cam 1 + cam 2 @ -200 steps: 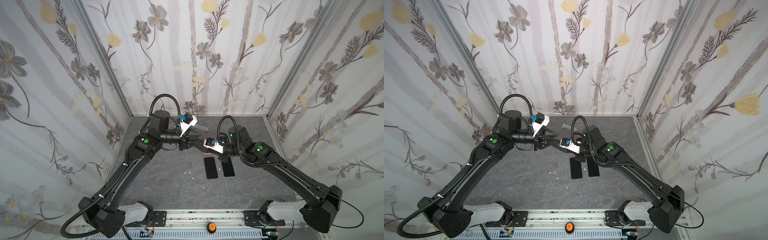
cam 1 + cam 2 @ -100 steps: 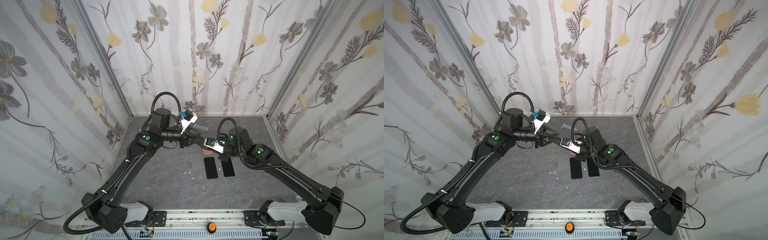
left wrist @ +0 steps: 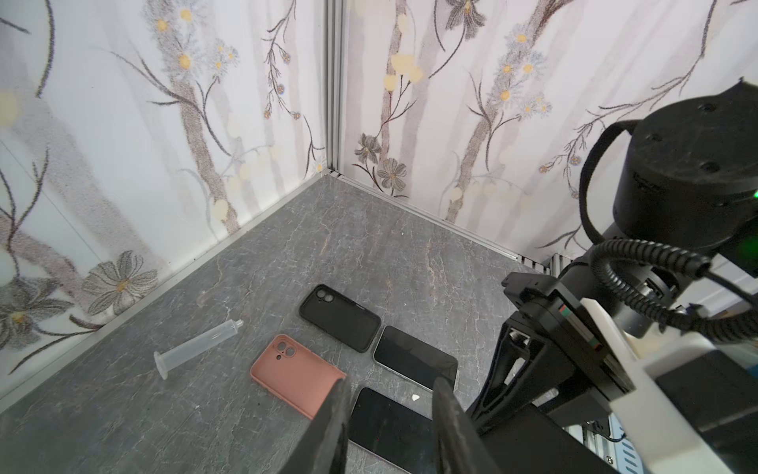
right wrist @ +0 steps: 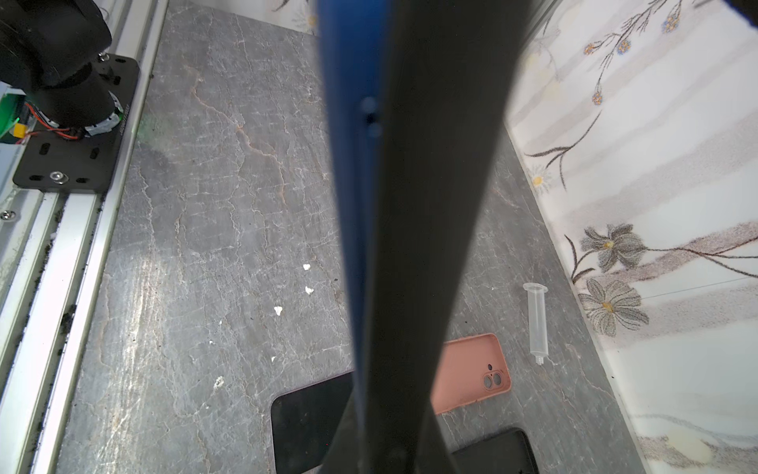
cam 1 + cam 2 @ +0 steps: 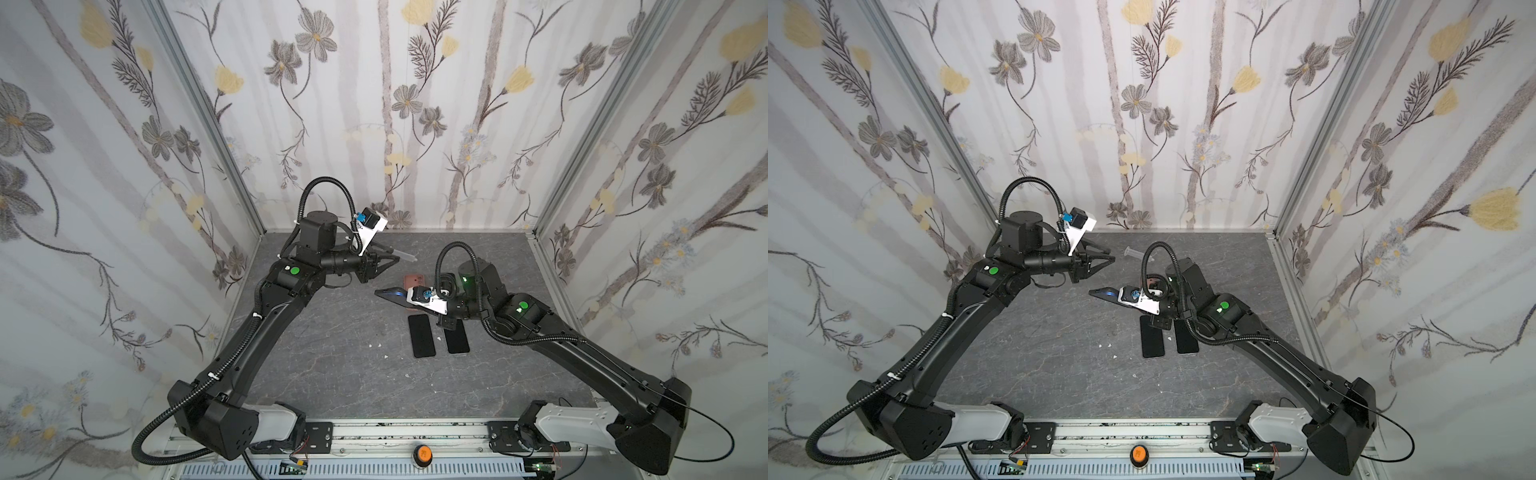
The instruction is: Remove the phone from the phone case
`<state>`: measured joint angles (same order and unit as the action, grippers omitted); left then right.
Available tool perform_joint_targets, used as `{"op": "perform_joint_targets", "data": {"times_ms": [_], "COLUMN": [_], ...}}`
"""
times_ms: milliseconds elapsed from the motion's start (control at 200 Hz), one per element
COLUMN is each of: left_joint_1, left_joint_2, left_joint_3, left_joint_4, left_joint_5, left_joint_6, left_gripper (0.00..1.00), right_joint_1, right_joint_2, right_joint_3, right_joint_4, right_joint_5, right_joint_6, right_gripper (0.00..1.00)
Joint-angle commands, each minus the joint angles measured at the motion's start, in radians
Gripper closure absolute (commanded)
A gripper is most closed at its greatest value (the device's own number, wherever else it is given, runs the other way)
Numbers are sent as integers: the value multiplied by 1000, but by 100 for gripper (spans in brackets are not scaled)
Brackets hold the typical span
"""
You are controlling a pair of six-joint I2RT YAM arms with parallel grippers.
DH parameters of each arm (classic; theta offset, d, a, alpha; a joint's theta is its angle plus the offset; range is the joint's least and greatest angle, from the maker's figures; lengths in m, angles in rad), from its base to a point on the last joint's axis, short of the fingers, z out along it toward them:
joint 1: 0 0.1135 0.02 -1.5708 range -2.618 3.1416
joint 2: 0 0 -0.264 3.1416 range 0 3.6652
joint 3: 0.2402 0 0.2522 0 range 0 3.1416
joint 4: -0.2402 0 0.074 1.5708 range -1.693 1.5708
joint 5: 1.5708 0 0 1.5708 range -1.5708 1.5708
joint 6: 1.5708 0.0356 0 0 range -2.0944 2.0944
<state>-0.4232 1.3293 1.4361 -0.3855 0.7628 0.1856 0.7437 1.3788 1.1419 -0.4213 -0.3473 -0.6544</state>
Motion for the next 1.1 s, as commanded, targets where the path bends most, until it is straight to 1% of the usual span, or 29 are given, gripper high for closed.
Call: {"op": "perform_joint_targets", "data": {"times_ms": [0,55,105,190,295,340,375,405,500,530,565,675,834,1094], "left_joint_1": [7,8,8,8,14,28,42,60,103,105,103,75,22,6], "left_joint_2": [-42,-67,-119,-163,-198,-217,-233,-243,-256,-252,-245,-234,-246,-215], "left_joint_3": [4,-19,-49,-95,-149,-201,-242,-277,-390,-407,-415,-424,-425,-412], "left_joint_4": [60,81,111,152,220,306,394,493,840,909,948,1000,1040,1044], "left_joint_5": [-9,-10,-10,18,72,97,119,145,196,202,207,217,237,240], "left_joint_6": [12,19,15,2,-66,-144,-234,-302,-584,-634,-662,-688,-680,-687], "left_gripper": [61,61,61,58,56,56,56,55,50,48,47,43,38,38], "right_joint_1": [-21,-32,-45,-80,-128,-143,-152,-159,-182,-187,-190,-194,-193,-193], "right_joint_2": [-20,-38,-51,-66,-94,-109,-117,-123,-133,-133,-134,-130,-112,-103], "right_joint_3": [-26,-55,-77,-102,-145,-169,-182,-192,-209,-212,-214,-212,-202,-199], "right_joint_4": [144,192,232,285,391,443,480,507,582,603,621,648,645,645], "right_joint_5": [-92,-121,-145,-223,-336,-367,-385,-397,-443,-455,-466,-487,-505,-543], "right_joint_6": [74,108,133,188,268,305,329,353,423,443,459,484,494,494], "right_gripper": [100,100,100,100,100,100,100,100,100,100,100,100,100,100]}}
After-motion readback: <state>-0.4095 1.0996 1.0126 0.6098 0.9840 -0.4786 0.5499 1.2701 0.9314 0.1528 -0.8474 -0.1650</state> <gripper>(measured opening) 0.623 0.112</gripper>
